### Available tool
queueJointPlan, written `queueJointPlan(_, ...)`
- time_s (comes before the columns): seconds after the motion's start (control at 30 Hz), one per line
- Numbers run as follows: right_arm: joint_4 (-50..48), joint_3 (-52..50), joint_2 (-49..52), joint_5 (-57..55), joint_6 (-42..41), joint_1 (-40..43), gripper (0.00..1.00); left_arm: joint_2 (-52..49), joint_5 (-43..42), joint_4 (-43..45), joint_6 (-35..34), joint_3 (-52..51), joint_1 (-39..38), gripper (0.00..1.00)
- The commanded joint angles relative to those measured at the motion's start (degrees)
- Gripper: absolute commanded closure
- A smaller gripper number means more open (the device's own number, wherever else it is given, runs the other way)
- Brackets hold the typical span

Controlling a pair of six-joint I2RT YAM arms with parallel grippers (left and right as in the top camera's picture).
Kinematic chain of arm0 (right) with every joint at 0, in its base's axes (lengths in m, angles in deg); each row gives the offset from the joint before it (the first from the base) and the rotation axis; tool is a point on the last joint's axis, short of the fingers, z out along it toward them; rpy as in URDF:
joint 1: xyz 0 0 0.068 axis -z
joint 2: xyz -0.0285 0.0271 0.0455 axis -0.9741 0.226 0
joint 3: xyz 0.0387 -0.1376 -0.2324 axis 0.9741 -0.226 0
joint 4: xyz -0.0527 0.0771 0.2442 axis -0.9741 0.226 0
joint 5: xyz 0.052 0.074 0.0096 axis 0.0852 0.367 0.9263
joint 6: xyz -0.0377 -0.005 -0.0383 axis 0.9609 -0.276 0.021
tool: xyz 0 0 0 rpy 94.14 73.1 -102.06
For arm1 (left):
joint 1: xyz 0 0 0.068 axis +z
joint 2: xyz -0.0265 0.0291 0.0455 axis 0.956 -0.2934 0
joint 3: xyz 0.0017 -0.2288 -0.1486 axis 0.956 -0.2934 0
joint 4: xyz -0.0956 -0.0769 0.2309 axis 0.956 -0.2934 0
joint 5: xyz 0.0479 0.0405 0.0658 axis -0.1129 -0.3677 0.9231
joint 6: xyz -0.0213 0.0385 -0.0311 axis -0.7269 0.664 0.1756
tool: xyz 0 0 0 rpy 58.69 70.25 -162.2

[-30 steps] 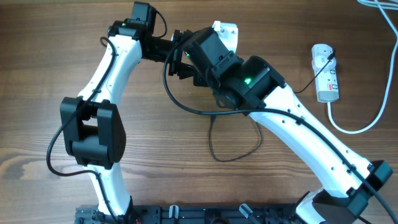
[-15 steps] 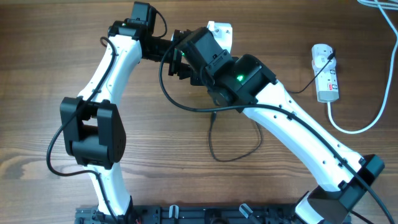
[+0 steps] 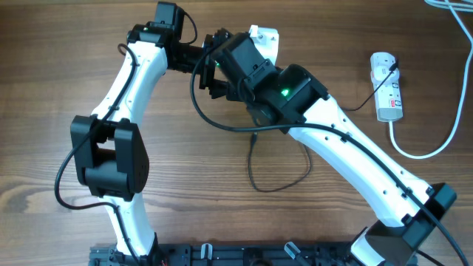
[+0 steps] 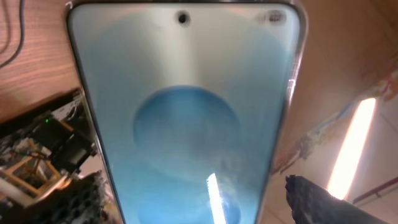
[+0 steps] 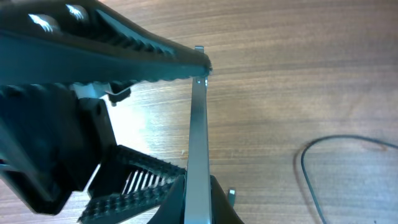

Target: Plug charger to phone and switch on socket

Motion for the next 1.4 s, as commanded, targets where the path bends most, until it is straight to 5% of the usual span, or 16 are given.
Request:
queueJointPlan(0.0, -0.3, 0.1, -0.1, -1.0, -14.6, -0.2, 0.96, 2.1, 0.0, 0.0, 0.2, 0.9, 0.0, 0.0)
queueJointPlan(0.2, -0.3, 0.1, -2.3, -1.9, -43.6, 0.1, 0.95, 2.1, 2.0, 0.0, 0.2, 0.9, 0.0, 0.0)
queueJointPlan(0.33, -0.2, 0.1, -2.5, -1.6, -49.2, 0.1, 0.96, 2.1, 2.0, 0.0, 0.2, 0.9, 0.0, 0.33)
queueJointPlan(0.5, 1.1, 0.1, -6.4, -1.7, -63.6, 0.1, 0.96, 2.1, 2.0, 0.0, 0.1, 0.9, 0.0, 0.43)
queueJointPlan(0.8, 1.6, 0.0, -8.6, 1.2, -64.5, 0.1, 0.96, 2.1, -8.1, -0.1, -0.1, 0.9, 0.0, 0.42)
queueJointPlan(1.37, 0.4, 0.0, -5.9, 1.6, -64.5, 0.1, 0.96, 2.1, -8.0, 0.0, -0.9, 0.9, -0.4, 0.41)
